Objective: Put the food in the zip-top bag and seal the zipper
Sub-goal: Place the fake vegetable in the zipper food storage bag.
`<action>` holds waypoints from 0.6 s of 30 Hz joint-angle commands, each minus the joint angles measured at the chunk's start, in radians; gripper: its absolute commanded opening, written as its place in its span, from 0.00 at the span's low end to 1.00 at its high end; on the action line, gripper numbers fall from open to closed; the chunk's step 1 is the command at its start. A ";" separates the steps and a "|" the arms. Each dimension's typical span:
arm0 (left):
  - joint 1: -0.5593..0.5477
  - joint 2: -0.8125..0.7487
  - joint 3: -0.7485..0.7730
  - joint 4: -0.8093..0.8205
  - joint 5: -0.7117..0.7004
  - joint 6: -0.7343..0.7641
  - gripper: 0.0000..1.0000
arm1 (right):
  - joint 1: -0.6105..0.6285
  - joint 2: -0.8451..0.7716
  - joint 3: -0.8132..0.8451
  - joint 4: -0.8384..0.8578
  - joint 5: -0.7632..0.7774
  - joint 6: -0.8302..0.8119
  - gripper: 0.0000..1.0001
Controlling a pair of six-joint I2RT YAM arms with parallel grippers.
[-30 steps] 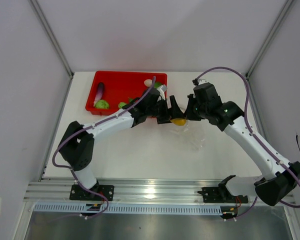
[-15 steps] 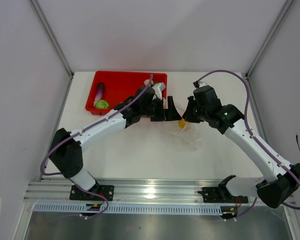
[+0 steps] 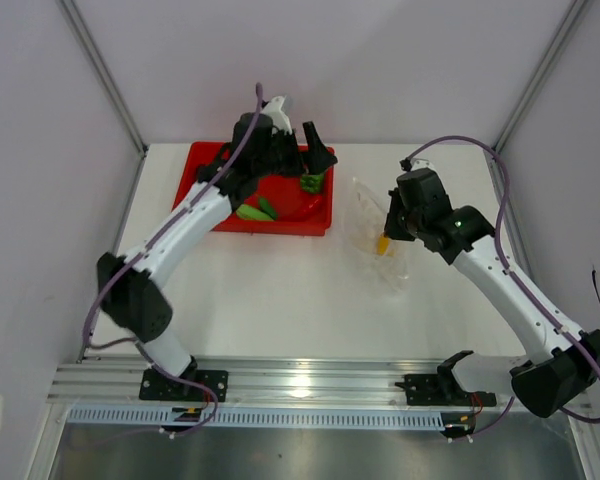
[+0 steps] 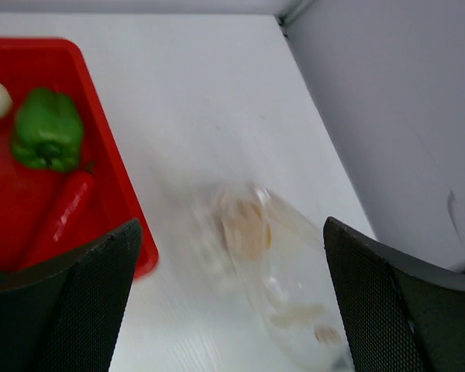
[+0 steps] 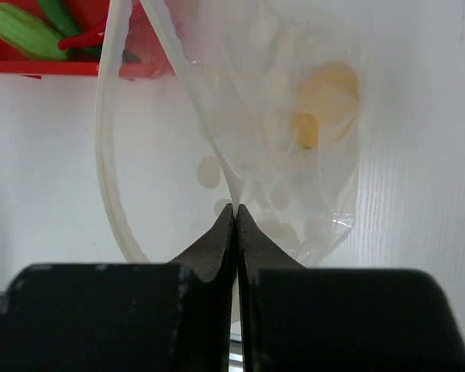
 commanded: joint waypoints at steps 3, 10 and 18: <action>0.047 0.419 0.455 -0.257 -0.047 0.166 0.99 | -0.029 0.008 0.001 0.018 0.025 -0.083 0.00; 0.062 0.604 0.615 -0.192 -0.260 0.468 1.00 | -0.074 0.003 -0.068 0.056 0.014 -0.128 0.00; 0.123 0.680 0.629 -0.122 -0.129 0.767 1.00 | -0.131 0.014 -0.114 0.102 -0.038 -0.151 0.00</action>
